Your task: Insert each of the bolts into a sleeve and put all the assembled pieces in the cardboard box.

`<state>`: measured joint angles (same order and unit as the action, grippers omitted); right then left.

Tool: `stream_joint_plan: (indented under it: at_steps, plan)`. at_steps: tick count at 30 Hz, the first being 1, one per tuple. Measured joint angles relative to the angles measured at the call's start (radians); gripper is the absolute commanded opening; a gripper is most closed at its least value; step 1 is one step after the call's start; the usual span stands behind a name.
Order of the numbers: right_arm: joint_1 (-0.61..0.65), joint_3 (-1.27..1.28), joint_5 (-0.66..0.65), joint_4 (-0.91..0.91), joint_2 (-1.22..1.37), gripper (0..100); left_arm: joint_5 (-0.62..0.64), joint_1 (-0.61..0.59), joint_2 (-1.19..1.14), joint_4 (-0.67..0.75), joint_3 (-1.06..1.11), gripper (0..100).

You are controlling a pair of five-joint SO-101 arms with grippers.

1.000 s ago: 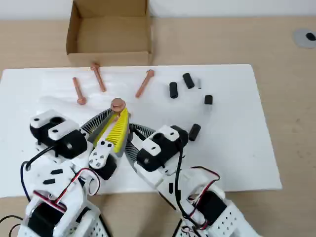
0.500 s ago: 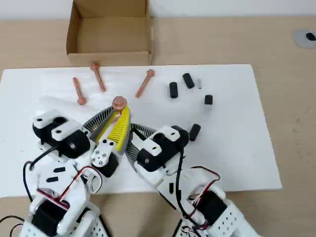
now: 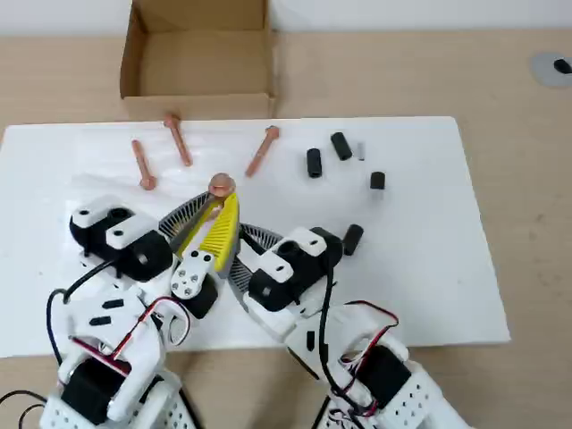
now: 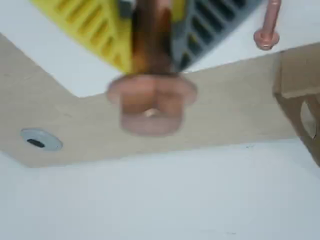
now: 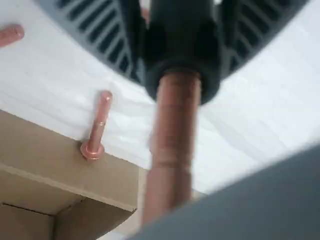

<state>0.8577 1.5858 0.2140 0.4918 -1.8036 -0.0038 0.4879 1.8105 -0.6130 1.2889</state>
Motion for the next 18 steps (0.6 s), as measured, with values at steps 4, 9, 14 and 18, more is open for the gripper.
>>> stream_joint_plan:
  at_steps: [4, 9, 14, 18]
  plan:
    - [0.002, 0.002, 0.0, 0.0, 0.0, 0.9, -0.002, 0.0, 0.006, -0.044, -0.003, 9]
    - [0.002, 0.0, 0.0, 0.0, 0.0, 0.9, 0.054, 0.0, 0.006, -0.066, -0.002, 15]
    - [0.0, 0.0, 0.002, 0.0, 0.0, 0.9, 0.078, 0.0, 0.003, -0.069, 0.0, 15]
    - [0.002, 0.003, 0.0, 0.002, 0.002, 0.9, 0.078, 0.0, 0.002, -0.095, 0.0, 15]
